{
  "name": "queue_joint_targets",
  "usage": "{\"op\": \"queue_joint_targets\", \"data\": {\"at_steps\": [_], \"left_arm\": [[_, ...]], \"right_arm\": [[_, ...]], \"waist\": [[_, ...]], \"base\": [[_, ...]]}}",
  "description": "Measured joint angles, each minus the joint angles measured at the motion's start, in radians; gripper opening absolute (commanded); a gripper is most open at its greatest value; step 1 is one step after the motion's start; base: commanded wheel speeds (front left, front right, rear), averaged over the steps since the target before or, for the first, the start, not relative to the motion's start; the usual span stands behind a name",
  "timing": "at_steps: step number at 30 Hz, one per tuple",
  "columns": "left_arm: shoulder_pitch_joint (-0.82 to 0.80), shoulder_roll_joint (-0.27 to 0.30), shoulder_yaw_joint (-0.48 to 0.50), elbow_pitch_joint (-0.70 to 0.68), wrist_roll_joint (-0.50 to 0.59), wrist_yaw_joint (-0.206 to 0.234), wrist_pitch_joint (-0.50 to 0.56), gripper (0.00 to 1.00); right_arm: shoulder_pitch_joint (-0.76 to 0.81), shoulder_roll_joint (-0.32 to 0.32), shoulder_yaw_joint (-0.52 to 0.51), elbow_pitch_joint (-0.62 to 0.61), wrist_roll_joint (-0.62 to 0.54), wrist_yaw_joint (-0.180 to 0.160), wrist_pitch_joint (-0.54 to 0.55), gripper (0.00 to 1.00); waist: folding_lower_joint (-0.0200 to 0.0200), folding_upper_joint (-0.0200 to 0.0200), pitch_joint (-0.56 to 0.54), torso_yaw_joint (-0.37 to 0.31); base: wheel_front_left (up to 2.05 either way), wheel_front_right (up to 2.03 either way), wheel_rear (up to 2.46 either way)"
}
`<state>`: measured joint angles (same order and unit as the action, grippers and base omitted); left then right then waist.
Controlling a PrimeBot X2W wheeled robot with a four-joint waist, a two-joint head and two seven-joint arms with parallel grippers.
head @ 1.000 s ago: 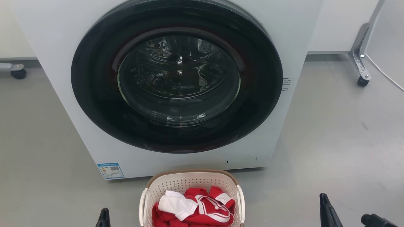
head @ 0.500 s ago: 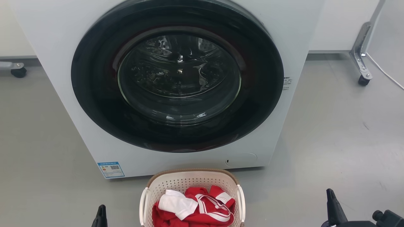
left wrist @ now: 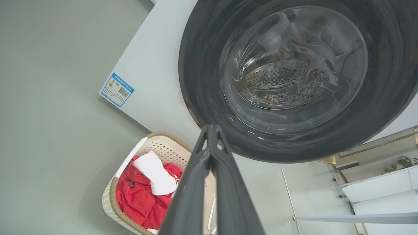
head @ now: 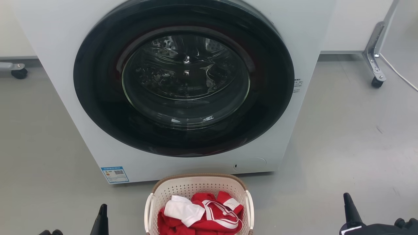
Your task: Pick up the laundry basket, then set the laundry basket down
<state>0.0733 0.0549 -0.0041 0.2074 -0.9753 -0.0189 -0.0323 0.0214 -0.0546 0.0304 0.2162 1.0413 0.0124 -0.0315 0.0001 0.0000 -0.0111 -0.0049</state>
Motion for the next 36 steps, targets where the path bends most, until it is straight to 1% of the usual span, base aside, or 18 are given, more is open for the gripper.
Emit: {"op": "queue_joint_targets", "data": {"at_steps": [12, 16, 22, 25, 26, 36], "left_arm": [[-0.044, -0.002, 0.029, 0.023, -0.180, -0.028, 0.043, 0.00], [-0.060, -0.002, 0.035, 0.035, -0.239, -0.043, 0.058, 0.00], [-0.077, -0.004, 0.054, 0.046, -0.336, -0.053, 0.081, 0.00], [-0.088, -0.004, 0.058, 0.050, -0.360, -0.062, 0.086, 0.00], [-0.097, -0.006, 0.061, 0.052, -0.396, -0.064, 0.094, 0.00], [-0.132, -0.010, 0.086, 0.077, -0.542, -0.093, 0.129, 0.00]], "right_arm": [[-0.037, 0.003, -0.048, 0.022, 0.166, 0.033, 0.041, 0.00], [-0.044, 0.004, -0.064, 0.033, 0.221, 0.041, 0.058, 0.00], [-0.056, 0.006, -0.088, 0.047, 0.301, 0.059, 0.076, 0.00], [-0.058, 0.007, -0.095, 0.049, 0.326, 0.061, 0.084, 0.00], [-0.067, 0.007, -0.104, 0.053, 0.356, 0.068, 0.093, 0.00], [-0.096, 0.009, -0.144, 0.074, 0.491, 0.094, 0.128, 0.00]], "waist": [[0.0000, 0.0000, 0.004, 0.001], [0.0000, 0.0000, 0.005, 0.002], [0.0000, 0.0000, 0.007, 0.003], [0.0000, 0.0000, 0.008, 0.003], [0.0000, 0.0000, 0.008, 0.003], [0.0000, 0.0000, 0.011, 0.004]], "base": [[0.00, 0.00, 0.00], [0.00, 0.00, 0.00], [0.00, 0.00, 0.00], [0.00, 0.00, 0.00], [0.00, 0.00, 0.00], [0.00, 0.00, 0.00]]}}
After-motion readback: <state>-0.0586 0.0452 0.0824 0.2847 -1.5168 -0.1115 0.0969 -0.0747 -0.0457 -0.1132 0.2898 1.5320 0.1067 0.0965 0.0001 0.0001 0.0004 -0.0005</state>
